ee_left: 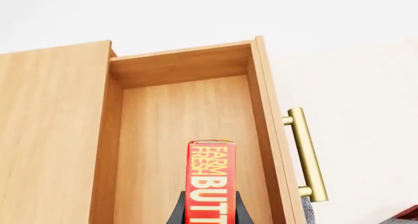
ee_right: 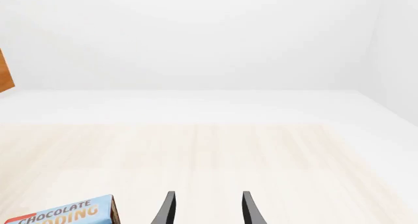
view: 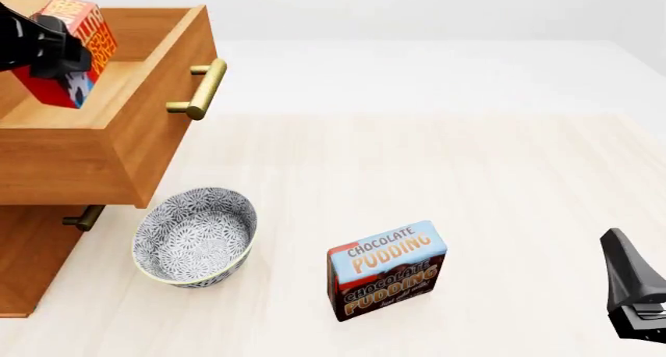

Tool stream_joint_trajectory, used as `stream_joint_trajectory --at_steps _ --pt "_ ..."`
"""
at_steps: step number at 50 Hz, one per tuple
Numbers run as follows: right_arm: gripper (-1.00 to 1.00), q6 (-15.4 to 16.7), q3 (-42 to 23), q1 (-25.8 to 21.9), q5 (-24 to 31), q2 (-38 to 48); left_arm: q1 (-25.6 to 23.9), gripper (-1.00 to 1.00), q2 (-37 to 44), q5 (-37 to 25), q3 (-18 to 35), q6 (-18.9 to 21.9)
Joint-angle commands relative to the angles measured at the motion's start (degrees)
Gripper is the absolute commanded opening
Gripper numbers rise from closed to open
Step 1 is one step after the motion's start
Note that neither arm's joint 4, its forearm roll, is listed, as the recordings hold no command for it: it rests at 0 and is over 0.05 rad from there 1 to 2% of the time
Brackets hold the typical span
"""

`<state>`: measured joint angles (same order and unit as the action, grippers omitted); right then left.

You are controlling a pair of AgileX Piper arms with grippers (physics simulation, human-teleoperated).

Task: Put the butter at the back in the top drawer of the cabinet and close it.

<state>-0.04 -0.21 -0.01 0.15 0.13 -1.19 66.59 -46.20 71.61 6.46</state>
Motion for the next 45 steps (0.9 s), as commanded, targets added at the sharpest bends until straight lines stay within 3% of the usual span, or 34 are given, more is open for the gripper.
stream_joint_trajectory --at_steps 1,45 --pt "1.00 0.00 0.00 0.00 0.00 0.00 0.16 -1.00 1.60 1.60 0.27 -0.04" --pt "1.00 0.00 0.00 0.00 0.00 0.00 2.67 -1.00 3.38 4.39 -1.85 0.17"
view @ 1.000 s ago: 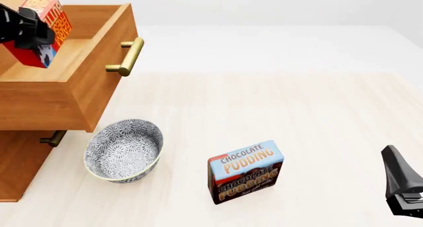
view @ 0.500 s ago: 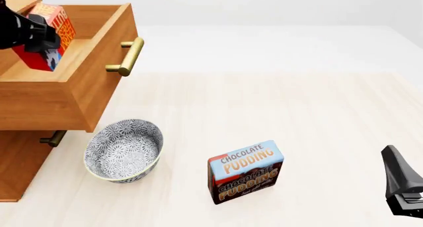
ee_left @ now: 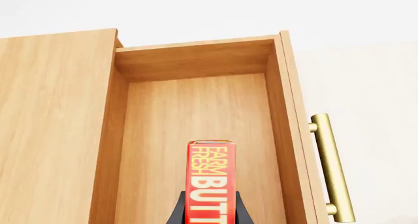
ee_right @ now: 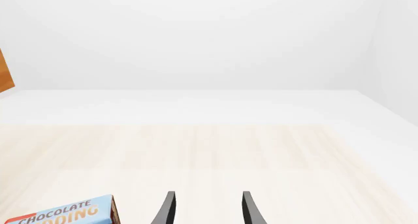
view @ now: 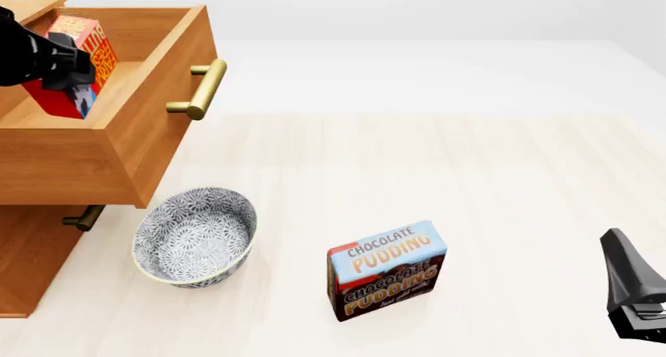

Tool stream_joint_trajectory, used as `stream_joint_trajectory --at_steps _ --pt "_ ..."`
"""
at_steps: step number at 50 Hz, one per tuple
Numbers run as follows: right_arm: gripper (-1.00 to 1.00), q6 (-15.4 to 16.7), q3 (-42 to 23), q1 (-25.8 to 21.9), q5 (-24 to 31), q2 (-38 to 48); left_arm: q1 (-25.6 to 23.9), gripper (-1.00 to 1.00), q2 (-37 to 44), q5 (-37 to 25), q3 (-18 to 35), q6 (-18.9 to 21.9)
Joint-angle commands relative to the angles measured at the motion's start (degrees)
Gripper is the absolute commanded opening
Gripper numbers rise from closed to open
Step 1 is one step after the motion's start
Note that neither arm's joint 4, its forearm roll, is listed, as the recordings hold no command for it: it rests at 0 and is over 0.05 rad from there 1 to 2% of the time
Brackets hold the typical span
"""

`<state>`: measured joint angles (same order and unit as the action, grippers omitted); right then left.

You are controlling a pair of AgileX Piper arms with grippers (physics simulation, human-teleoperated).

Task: Put the butter at the back in the top drawer of the cabinet and close it.

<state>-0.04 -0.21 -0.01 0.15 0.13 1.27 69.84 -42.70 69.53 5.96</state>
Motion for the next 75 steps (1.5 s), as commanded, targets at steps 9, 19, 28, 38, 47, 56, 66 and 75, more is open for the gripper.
stream_joint_trajectory --at_steps 9,19,28,38,47,56,66,75 --pt "1.00 0.00 0.00 0.00 0.00 0.00 0.38 -1.00 0.58 1.26 0.15 0.58" --pt "1.00 0.00 0.00 0.00 0.00 0.00 0.53 -1.00 0.99 2.01 -0.51 0.55" --pt "1.00 0.00 0.00 0.00 0.00 0.00 0.57 -1.00 1.39 2.40 -0.84 0.31" --pt "1.00 0.00 0.00 0.00 0.00 0.00 0.62 -1.00 1.18 2.27 -1.07 0.39" --pt "1.00 0.00 0.00 0.00 0.00 0.00 0.79 -1.00 1.31 2.38 -1.21 0.43" --pt "1.00 0.00 0.00 0.00 0.00 0.00 0.52 -1.00 1.50 2.77 -1.64 0.31" --pt "1.00 0.00 0.00 0.00 0.00 0.00 0.72 -1.00 0.94 2.47 -1.93 0.37" --pt "1.00 0.00 0.00 0.00 0.00 0.00 1.17 1.00 0.35 1.91 -1.37 0.62"
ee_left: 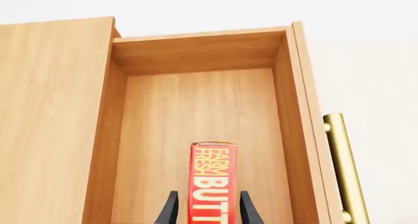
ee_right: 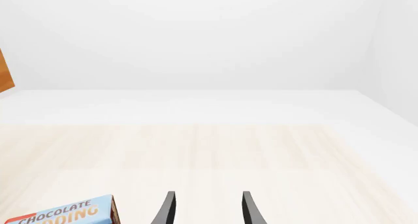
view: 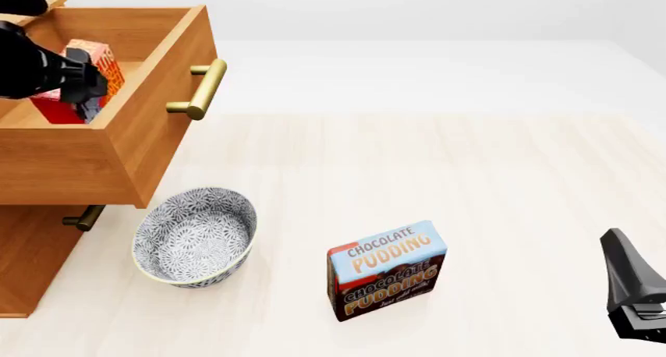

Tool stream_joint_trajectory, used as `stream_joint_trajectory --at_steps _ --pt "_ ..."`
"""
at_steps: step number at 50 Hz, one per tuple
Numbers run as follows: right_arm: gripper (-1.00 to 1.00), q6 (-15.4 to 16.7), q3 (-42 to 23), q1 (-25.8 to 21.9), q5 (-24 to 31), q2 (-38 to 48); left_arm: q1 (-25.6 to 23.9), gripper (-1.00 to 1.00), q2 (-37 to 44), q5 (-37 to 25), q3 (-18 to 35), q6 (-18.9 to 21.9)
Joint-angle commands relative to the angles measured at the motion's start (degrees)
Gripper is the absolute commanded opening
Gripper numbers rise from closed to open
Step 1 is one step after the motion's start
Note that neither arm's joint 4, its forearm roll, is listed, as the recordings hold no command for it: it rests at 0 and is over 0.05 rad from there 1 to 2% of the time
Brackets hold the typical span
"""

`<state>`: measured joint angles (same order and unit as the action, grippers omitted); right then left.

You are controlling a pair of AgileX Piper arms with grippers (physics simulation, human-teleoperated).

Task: Put the butter at the back in the top drawer of the cabinet and close it.

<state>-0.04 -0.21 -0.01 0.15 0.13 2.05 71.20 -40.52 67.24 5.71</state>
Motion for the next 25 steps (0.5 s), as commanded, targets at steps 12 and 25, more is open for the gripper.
stream_joint_trajectory --at_steps 12,25 --pt "1.00 0.00 0.00 0.00 0.00 0.00 -1.25 1.00 -2.66 -2.16 3.66 0.59" --pt "1.00 0.00 0.00 0.00 0.00 0.00 -5.07 1.00 -5.31 -5.82 9.83 -0.82"
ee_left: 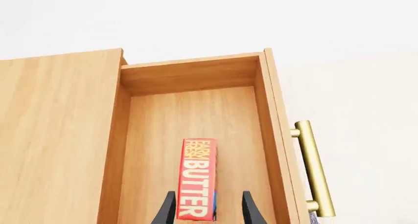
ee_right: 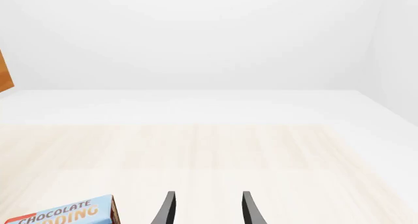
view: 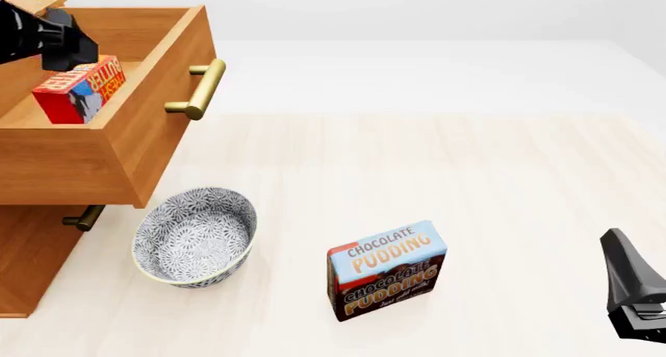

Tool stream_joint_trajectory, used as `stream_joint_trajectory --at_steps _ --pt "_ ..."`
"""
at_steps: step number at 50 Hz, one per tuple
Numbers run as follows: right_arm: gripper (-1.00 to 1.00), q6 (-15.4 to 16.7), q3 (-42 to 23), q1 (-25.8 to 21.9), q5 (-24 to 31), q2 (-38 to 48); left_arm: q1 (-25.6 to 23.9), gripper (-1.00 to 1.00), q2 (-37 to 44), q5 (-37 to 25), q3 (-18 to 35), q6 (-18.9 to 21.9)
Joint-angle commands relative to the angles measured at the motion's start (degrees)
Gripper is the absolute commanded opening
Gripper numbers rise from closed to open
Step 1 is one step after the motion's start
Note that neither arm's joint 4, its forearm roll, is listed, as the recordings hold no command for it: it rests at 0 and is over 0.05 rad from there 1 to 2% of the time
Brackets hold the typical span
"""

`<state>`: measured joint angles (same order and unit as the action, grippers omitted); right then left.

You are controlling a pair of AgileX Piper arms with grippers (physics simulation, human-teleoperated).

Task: Put the butter at the back in the top drawer of the cabinet and close it.

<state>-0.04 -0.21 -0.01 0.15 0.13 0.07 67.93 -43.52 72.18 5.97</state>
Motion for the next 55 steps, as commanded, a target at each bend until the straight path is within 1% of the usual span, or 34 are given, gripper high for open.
stream_joint_trajectory --at_steps 1,6,10,12,14,19,21,22,25,26,31,33,36,45,46,51,55 --pt "1.00 0.00 0.00 0.00 0.00 0.00 -3.58 1.00 -3.12 -3.51 5.22 -1.38" --pt "1.00 0.00 0.00 0.00 0.00 0.00 -6.90 1.00 -5.84 -6.19 8.43 -2.83" --pt "1.00 0.00 0.00 0.00 0.00 0.00 -9.18 1.00 -6.13 -7.35 11.62 -3.62" --pt "1.00 0.00 0.00 0.00 0.00 0.00 -9.76 1.00 -6.21 -7.60 12.64 -3.69" --pt "1.00 0.00 0.00 0.00 0.00 0.00 -12.05 1.00 -5.71 -7.81 14.59 -4.43" --pt "1.00 0.00 0.00 0.00 0.00 0.00 -15.17 1.00 -4.36 -6.93 16.48 -5.62" --pt "1.00 0.00 0.00 0.00 0.00 0.00 -15.64 1.00 -4.01 -6.71 16.57 -5.84" --pt "1.00 0.00 0.00 0.00 0.00 0.00 -16.84 1.00 -3.41 -6.17 16.74 -6.11" --pt "1.00 0.00 0.00 0.00 0.00 0.00 -17.36 1.00 -2.98 -5.84 16.84 -6.42" --pt "1.00 0.00 0.00 0.00 0.00 0.00 -19.27 1.00 -2.00 -5.09 17.49 -6.90" --pt "1.00 0.00 0.00 0.00 0.00 0.00 -21.33 1.00 -0.48 -4.24 17.84 -7.21" --pt "1.00 0.00 0.00 0.00 0.00 0.00 -23.48 1.00 1.04 -3.10 17.72 -7.92" --pt "1.00 0.00 0.00 0.00 0.00 0.00 -24.73 1.00 2.05 -2.01 17.45 -8.16" --pt "1.00 0.00 0.00 0.00 0.00 0.00 -32.29 1.00 7.68 3.74 14.48 -10.85" --pt "1.00 0.00 0.00 0.00 0.00 0.00 -32.30 1.00 7.68 3.75 14.47 -10.85" --pt "1.00 0.00 0.00 0.00 0.00 0.00 -35.54 1.00 12.53 7.48 13.29 -12.72" --pt "1.00 0.00 0.00 0.00 0.00 0.00 -36.87 1.00 17.14 9.45 15.12 -14.53"
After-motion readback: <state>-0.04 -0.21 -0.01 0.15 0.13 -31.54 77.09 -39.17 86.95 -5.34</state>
